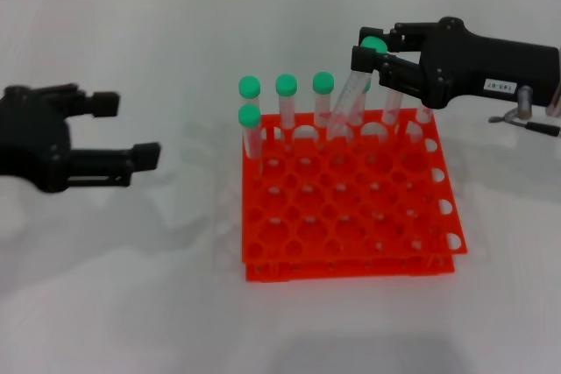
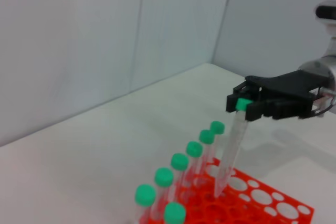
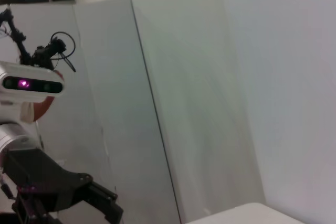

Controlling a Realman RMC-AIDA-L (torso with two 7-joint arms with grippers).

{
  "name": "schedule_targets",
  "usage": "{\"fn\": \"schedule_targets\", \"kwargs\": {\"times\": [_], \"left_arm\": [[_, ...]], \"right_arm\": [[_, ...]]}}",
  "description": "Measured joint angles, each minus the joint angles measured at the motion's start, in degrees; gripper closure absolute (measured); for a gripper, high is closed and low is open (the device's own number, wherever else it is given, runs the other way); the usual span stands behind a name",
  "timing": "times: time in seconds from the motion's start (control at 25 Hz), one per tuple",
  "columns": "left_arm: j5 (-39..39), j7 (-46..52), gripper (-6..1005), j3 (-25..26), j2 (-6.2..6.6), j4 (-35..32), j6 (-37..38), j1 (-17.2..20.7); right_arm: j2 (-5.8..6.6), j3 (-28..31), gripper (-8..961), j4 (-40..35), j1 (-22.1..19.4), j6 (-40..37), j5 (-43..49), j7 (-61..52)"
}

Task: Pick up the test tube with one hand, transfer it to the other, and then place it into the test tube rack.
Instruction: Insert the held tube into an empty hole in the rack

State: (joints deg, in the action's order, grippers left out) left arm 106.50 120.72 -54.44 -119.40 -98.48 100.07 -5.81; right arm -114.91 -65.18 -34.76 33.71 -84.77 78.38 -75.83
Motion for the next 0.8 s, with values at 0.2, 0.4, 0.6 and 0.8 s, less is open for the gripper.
{"fn": "schedule_targets", "kwargs": {"times": [0.2,0.4,0.6,0.8], "left_arm": [[-2.52,-6.74,118,-0.26,-0.19,2.96,-3.27,6.24],[-6.52,-15.40,118,0.22,-0.22,11.47,-4.00,8.37],[-7.06,-21.07,119,1.63,-0.16,19.59,-4.63,8.32],[-6.73,-24.76,119,1.72,-0.24,22.58,-6.14,9.00]], "right_arm": [[0.02,-0.01,695,-2.92,1.77,1.02,2.71,-3.15],[0.16,-0.07,694,-4.19,3.50,1.22,5.70,-6.04],[-0.20,-0.27,694,-6.06,5.12,1.82,9.68,-8.76],[-0.23,-1.00,694,-6.12,6.45,2.60,10.37,-9.76]]}}
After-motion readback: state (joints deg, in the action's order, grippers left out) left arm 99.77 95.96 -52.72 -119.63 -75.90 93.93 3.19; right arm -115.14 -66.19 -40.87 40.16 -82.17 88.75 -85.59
